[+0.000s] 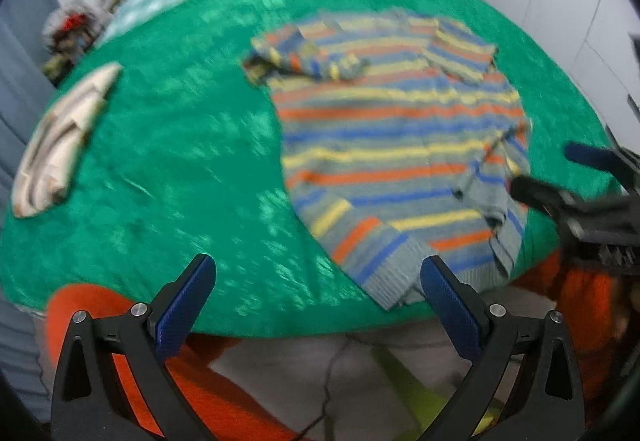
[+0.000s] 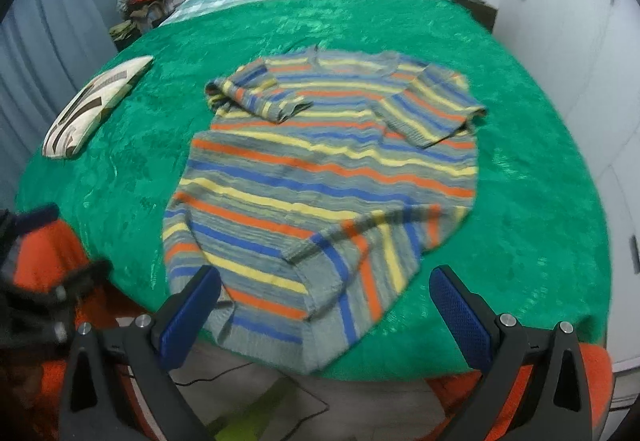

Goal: Fold small clothes

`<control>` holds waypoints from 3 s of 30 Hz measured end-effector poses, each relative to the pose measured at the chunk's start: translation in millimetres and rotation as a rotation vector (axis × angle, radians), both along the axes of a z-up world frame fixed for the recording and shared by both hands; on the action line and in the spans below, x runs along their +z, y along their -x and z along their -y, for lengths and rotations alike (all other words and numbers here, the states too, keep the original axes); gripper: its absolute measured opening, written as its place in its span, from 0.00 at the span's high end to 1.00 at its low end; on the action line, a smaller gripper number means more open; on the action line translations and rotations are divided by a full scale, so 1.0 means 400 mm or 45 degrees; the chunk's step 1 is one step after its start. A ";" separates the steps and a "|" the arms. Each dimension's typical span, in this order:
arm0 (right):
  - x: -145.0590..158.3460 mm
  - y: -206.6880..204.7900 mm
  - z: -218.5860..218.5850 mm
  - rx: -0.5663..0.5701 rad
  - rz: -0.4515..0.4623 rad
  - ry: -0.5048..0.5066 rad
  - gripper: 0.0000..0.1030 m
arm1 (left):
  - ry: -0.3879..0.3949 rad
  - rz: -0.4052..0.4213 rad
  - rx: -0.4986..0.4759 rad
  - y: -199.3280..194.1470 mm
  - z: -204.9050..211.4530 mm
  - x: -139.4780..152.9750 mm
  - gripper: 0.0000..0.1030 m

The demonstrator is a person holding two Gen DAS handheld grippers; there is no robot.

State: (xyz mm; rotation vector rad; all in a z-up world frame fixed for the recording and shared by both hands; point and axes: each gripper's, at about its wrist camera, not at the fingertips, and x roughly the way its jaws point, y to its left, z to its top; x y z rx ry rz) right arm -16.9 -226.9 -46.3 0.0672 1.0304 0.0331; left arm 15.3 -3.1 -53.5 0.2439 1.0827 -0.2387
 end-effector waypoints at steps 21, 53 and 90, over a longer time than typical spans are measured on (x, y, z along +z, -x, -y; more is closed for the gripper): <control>-0.078 0.098 0.345 -0.455 -0.210 -0.110 0.99 | 0.331 -0.264 -0.063 -0.044 -0.064 -0.097 0.01; -0.230 0.101 0.432 -0.183 -0.495 -0.461 0.44 | 0.207 -0.443 -0.079 -0.076 -0.073 -0.213 0.56; -0.121 -0.159 0.461 -0.120 -0.147 -0.310 0.53 | 0.217 -0.251 -0.079 -0.292 -0.011 -0.179 0.43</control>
